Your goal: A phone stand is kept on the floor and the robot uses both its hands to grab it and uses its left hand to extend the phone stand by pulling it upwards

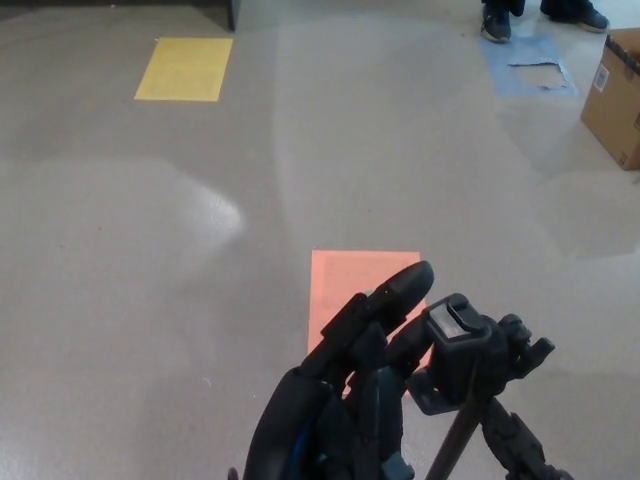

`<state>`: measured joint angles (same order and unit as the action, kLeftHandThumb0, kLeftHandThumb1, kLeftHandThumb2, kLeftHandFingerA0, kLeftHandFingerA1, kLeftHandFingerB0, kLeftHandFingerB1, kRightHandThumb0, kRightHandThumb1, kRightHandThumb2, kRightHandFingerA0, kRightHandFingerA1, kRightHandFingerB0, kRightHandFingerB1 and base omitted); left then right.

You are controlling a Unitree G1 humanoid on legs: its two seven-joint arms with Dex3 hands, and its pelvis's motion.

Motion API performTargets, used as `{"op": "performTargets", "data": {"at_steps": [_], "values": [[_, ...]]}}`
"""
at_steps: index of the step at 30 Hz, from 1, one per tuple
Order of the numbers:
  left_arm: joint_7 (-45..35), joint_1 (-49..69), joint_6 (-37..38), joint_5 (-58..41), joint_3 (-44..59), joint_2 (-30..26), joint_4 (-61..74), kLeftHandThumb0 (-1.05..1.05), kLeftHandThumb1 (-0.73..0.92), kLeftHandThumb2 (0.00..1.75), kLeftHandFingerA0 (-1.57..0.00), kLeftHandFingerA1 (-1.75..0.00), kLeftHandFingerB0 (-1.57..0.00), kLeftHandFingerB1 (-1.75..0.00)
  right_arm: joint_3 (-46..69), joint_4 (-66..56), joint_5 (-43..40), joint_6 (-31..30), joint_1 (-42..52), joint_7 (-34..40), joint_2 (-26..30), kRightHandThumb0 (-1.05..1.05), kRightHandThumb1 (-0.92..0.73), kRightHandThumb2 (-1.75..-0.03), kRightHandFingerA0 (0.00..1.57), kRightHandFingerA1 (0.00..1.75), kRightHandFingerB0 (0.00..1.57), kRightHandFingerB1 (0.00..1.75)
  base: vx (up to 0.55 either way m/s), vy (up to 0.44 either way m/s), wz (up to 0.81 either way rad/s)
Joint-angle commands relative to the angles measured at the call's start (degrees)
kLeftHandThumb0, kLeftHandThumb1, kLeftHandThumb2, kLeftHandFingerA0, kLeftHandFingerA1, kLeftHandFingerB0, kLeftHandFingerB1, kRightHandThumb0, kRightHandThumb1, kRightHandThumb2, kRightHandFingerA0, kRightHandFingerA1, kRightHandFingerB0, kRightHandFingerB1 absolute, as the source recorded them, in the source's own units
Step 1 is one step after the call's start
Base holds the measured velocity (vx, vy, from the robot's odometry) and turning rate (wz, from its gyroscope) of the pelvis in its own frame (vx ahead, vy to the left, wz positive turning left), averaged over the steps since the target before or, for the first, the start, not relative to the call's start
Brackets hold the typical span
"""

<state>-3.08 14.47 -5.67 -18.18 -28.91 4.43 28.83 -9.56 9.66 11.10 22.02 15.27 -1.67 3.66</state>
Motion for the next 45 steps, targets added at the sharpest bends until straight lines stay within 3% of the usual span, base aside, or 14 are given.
{"op": "performTargets", "data": {"at_steps": [1, 5, 6, 11, 13, 17, 20, 26, 27, 28, 36, 38, 43, 45], "values": [[2.3, 5.4, -3.5, -0.2, -4.6, 0.8, -0.2, -0.74, 0.71, 1.1, -0.01, -0.36, -0.06, -0.33, -0.7, -1.2, 1.0, -3.1, -1.7, -0.2, 0.2, -0.92, -0.55, -0.9, 0.0, 0.21, 0.0, 0.0, 0.0, 0.0, 0.0], [4.0, 5.2, -5.0, 0.1, -3.6, 0.8, -0.5, -0.77, 0.9, 0.69, -0.1, -0.24, -0.13, -0.23, -0.3, 1.6, -3.2, -0.9, -3.5, -2.1, -0.7, -0.9, -0.53, -0.9, 0.0, 0.09, 0.0, 0.0, 0.0, 0.0, 0.0], [4.0, 5.1, -5.0, -0.1, -3.1, 0.7, -0.7, -0.78, 0.72, 1.05, -0.05, -0.3, -0.08, -0.28, -0.4, 1.6, -2.1, -1.3, -3.8, -1.3, -0.7, -0.88, -0.52, -0.91, 0.03, 0.11, 0.0, 0.03, 0.0, 0.0, 0.0], [4.3, 3.4, -6.8, 0.4, -0.4, -0.6, -0.1, -0.78, 0.91, 0.67, -0.07, -0.26, -0.12, -0.26, -0.6, 0.4, -1.0, -3.7, -4.6, -0.8, -1.0, -0.87, -0.51, -0.91, 0.03, 0.19, 0.0, 0.05, 0.0, 0.0, 0.0], [4.1, 1.8, -7.9, 1.3, 1.4, -1.9, 1.0, -0.78, 0.73, 1.05, -0.05, -0.31, -0.09, -0.33, -0.8, 0.7, 0.7, -4.8, -4.9, 0.0, -0.5, -0.9, -0.52, -0.94, 0.03, 0.15, 0.0, 0.02, 0.0, 0.0, 0.0], [4.6, -0.8, -8.6, 3.1, 3.5, -2.1, 1.5, -0.74, 0.87, 0.68, -0.11, -0.25, -0.18, -0.27, -1.4, -0.2, 4.0, -6.8, -4.1, 2.0, -0.3, -0.84, -0.48, -0.94, 0.03, 0.31, 0.03, 0.09, 0.0, 0.0, 0.0], [5.5, -4.3, -11.9, 4.2, 5.2, -2.0, 0.8, -0.37, 0.45, 1.05, -0.01, -0.5, 0.0, -0.46, -1.9, 0.5, 4.6, -5.9, -3.2, 2.8, -0.5, -0.84, -0.48, -0.94, 0.02, 0.29, 0.0, 0.07, 0.0, 0.0, 0.0], [5.8, -11.3, -14.3, 4.3, 8.1, 0.3, -7.7, -0.77, 0.69, 1.0, -0.05, -0.35, -0.13, -0.41, -2.4, 1.8, 6.0, -5.4, -3.0, 3.9, -0.2, -0.9, -0.53, -0.96, 0.04, 0.32, 0.07, 0.03, 0.0, 0.0, 0.0], [5.8, -11.9, -14.4, 4.3, 8.4, 0.6, -8.8, -0.74, 0.85, 0.67, -0.09, -0.23, -0.21, -0.28, -2.4, 1.6, 5.8, -5.7, -2.9, 3.8, -0.2, -0.86, -0.5, -0.95, 0.02, 0.31, 0.01, 0.07, 0.0, 0.0, 0.0], [5.9, -12.1, -14.8, 4.2, 8.8, 1.0, -10.0, -0.76, 0.68, 1.02, -0.03, -0.31, -0.13, -0.41, -2.7, 1.1, 5.8, -6.1, -2.2, 3.6, -0.4, -0.87, -0.51, -0.95, 0.03, 0.31, 0.02, 0.06, 0.0, 0.0, 0.0], [5.9, -13.0, -15.0, 4.7, 9.2, 3.1, -14.4, -0.71, 0.85, 0.68, -0.06, -0.21, -0.21, -0.28, -3.0, 2.7, 6.0, -5.2, -2.1, 4.3, -0.4, -0.88, -0.52, -0.96, 0.03, 0.3, 0.05, 0.05, 0.0, 0.0, 0.0], [5.7, -12.9, -15.1, 4.8, 9.4, 3.0, -15.0, -0.73, 0.69, 1.04, -0.01, -0.27, -0.12, -0.39, -3.1, 3.1, 6.0, -4.5, -1.9, 4.6, -0.3, -0.9, -0.54, -0.95, 0.03, 0.31, 0.1, 0.03, 0.0, 0.0, 0.0], [5.3, -12.6, -15.6, 5.2, 10.5, 2.2, -16.9, -0.76, 0.69, 1.04, -0.02, -0.25, -0.12, -0.37, -3.1, 4.1, 6.4, -4.0, -1.6, 5.1, -0.1, -0.89, -0.55, -0.95, 0.03, 0.37, 0.1, 0.03, 0.0, 0.0, 0.0], [4.9, -12.3, -15.7, 4.5, 11.0, 2.4, -16.9, -0.73, 0.86, 0.68, -0.08, -0.22, -0.2, -0.27, -3.1, 4.4, 6.2, -4.3, -1.7, 5.0, -0.2, -0.88, -0.54, -0.95, 0.03, 0.36, 0.09, 0.05, 0.0, 0.0, 0.0]]}}
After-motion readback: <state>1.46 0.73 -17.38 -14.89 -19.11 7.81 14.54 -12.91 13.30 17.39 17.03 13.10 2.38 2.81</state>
